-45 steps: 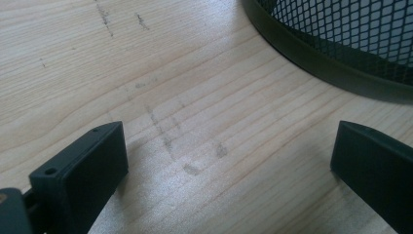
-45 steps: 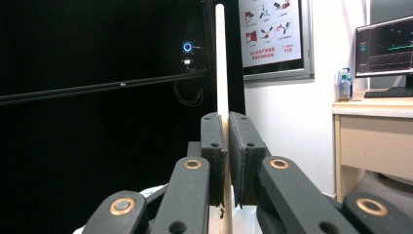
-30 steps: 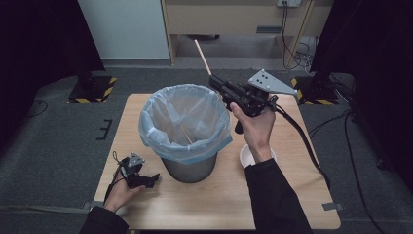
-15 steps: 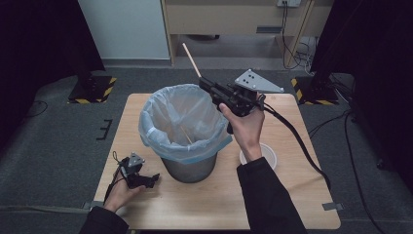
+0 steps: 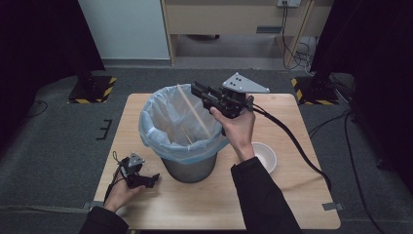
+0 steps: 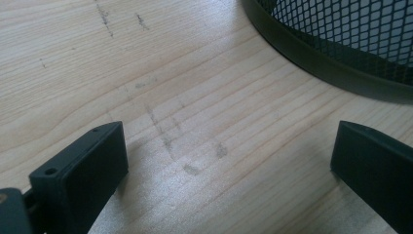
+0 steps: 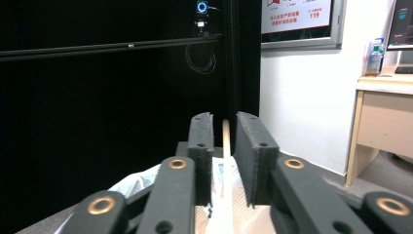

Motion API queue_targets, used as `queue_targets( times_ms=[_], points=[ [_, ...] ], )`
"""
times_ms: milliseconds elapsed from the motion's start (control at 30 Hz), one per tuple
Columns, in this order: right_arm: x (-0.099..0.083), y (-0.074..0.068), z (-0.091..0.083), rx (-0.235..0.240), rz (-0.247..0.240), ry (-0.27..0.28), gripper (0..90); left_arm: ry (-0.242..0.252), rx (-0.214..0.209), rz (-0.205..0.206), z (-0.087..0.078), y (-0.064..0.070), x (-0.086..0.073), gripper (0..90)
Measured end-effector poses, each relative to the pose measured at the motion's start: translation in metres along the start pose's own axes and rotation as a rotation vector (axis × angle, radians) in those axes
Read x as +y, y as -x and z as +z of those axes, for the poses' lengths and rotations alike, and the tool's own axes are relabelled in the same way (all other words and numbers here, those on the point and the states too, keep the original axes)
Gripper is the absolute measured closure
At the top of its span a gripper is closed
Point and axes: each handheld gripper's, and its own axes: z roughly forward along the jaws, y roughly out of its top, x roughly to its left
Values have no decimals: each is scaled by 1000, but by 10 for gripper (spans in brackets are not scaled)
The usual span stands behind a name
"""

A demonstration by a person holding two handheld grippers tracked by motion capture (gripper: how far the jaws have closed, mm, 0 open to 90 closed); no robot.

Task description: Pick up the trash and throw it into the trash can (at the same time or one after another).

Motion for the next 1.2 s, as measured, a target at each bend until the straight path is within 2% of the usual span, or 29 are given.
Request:
queue_targets(
  times_ms=[133, 300, 400, 433, 467, 533, 900, 967, 1000, 1067, 1200],
  points=[
    [4, 1, -5, -6, 5, 14, 738, 0, 0, 0, 0, 0, 0, 0],
    [15, 6, -18, -38, 1, 34, 663, 0, 0, 0, 0, 0, 0, 0],
    [17, 13, -31, -62, 10, 49, 626, 0, 0, 0, 0, 0, 0, 0],
    [15, 18, -42, -73, 19, 58, 605, 0, 0, 0, 0, 0, 0, 0],
    [15, 18, -42, -73, 19, 58, 605, 0, 0, 0, 0, 0, 0, 0],
    [11, 24, -53, -88, 29, 62, 591, 0, 0, 0, 0, 0, 0, 0],
    [-32, 48, -108, -163, 64, 14, 456, -2, 0, 1, 0, 0, 0, 0],
    [-43, 51, -118, -171, 78, 6, 439, -2, 0, 1, 0, 0, 0, 0],
    [-57, 56, -126, -184, 89, -12, 426, -2, 0, 1, 0, 0, 0, 0],
    [-64, 58, -130, -192, 93, -22, 423, -2, 0, 1, 0, 0, 0, 0],
    [-92, 73, -143, -250, 116, -62, 412, -2, 0, 1, 0, 0, 0, 0]
  ],
)
